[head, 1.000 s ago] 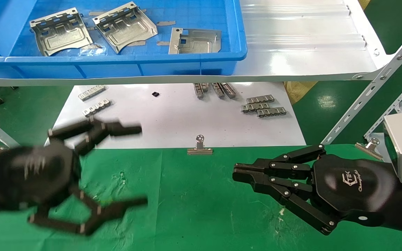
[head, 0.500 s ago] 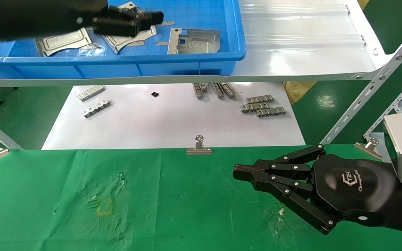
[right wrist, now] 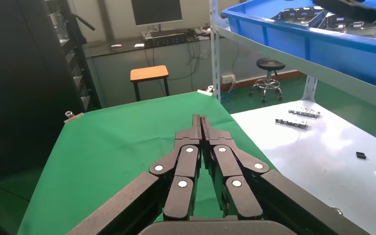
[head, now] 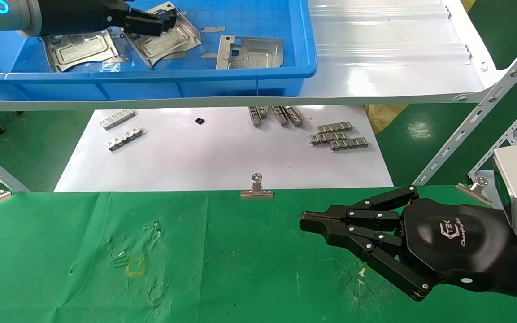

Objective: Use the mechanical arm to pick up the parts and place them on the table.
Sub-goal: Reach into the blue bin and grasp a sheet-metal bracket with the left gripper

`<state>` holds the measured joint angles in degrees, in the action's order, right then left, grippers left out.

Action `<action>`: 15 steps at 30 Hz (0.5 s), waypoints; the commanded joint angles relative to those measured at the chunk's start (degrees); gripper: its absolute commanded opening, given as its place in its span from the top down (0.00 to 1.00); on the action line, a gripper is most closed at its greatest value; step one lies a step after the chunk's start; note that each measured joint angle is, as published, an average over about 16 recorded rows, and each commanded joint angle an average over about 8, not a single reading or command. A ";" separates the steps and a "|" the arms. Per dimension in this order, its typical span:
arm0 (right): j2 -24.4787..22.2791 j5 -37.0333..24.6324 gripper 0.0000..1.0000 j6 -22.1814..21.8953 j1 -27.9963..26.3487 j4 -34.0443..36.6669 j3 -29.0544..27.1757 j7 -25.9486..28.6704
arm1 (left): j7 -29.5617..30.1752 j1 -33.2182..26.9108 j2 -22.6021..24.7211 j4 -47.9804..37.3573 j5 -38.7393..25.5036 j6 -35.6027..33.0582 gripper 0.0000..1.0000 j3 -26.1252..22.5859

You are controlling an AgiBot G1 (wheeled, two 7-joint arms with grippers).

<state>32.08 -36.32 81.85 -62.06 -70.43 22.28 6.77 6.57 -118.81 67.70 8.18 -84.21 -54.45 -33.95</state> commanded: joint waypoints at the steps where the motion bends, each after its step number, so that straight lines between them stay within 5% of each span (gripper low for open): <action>1: 0.00 0.00 0.00 0.00 0.00 0.00 0.00 0.00 | -0.28 -0.81 0.18 -1.65 -1.04 -0.45 1.00 -0.72; 15: 0.00 0.00 0.00 0.00 0.00 0.00 0.00 0.00 | -2.73 -2.58 -1.43 -5.37 -2.04 -6.49 1.00 -1.52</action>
<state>32.08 -36.32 81.85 -62.06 -70.43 22.28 6.77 3.85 -121.34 66.35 2.87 -86.19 -60.48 -35.42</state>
